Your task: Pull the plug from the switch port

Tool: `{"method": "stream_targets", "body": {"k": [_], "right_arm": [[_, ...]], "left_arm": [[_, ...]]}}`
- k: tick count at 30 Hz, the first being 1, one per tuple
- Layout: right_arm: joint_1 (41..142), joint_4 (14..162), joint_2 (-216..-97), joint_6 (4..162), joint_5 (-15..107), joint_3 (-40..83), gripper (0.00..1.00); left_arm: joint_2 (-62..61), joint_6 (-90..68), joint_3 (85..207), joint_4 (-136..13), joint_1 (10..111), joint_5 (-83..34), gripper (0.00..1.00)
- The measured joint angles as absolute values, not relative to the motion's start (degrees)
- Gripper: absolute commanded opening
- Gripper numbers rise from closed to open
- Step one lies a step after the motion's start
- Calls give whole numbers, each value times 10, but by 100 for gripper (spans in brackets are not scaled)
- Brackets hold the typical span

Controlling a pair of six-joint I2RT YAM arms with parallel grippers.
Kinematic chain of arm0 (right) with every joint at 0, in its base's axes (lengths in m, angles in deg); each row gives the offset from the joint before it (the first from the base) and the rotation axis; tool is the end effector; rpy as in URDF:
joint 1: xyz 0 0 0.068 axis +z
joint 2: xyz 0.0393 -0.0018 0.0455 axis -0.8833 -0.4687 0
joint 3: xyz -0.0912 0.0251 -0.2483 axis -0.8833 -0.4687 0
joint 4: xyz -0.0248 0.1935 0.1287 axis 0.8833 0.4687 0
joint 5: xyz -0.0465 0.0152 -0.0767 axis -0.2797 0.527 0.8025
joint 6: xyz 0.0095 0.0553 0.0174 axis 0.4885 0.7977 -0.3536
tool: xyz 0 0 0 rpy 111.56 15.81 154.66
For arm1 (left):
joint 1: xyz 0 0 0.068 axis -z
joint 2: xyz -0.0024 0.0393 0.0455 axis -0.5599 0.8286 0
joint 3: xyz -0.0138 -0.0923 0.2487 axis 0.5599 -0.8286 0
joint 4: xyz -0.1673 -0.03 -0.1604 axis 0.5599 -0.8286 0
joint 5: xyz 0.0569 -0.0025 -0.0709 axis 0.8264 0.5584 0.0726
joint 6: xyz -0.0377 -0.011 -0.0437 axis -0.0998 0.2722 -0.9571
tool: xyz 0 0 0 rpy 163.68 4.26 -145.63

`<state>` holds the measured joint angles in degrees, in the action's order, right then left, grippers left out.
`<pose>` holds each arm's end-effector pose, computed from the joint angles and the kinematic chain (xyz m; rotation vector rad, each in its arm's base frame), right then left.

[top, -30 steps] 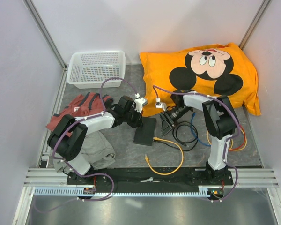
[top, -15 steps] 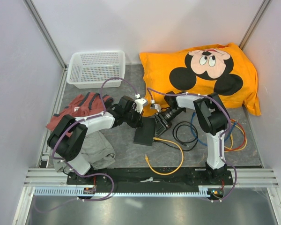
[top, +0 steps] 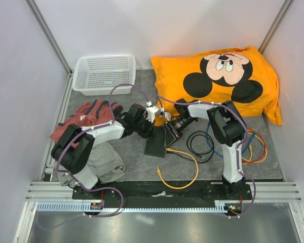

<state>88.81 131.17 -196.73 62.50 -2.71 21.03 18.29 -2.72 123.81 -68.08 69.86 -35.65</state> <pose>0.2921 0.1869 0.1203 0.9180 -2.5116 -1.4225 0.2433 -0.1929 0.1772 0.8508 2.3280 -0.7094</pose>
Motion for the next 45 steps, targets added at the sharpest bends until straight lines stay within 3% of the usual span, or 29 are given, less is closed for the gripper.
{"method": "stream_targets", "body": {"k": [20, 45], "right_arm": [[889, 1338, -1968, 595, -28, 201, 42], [889, 1334, -1969, 602, -5, 199, 17]], "left_arm": [[183, -27, 1238, -681, 699, -357, 2], [183, -27, 1238, -681, 699, -357, 2]]}}
